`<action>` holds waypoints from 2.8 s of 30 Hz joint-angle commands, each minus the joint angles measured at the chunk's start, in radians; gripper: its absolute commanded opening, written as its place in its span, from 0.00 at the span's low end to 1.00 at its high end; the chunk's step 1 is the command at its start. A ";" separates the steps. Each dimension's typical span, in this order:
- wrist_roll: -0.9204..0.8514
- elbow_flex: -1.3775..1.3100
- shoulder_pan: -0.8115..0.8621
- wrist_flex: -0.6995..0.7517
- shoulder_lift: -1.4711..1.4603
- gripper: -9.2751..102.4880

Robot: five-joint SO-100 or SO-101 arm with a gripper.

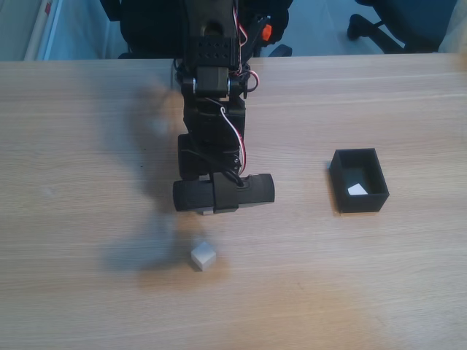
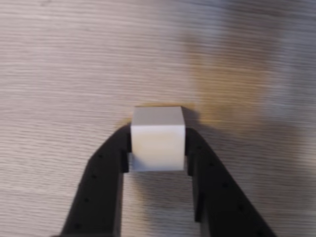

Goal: Pick blocks and place them in the box.

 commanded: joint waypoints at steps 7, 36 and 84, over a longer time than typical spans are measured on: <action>0.002 -0.015 -0.046 -0.018 0.114 0.08; 0.365 -0.270 -0.785 0.184 0.267 0.08; 0.037 0.087 -0.017 0.110 0.348 0.15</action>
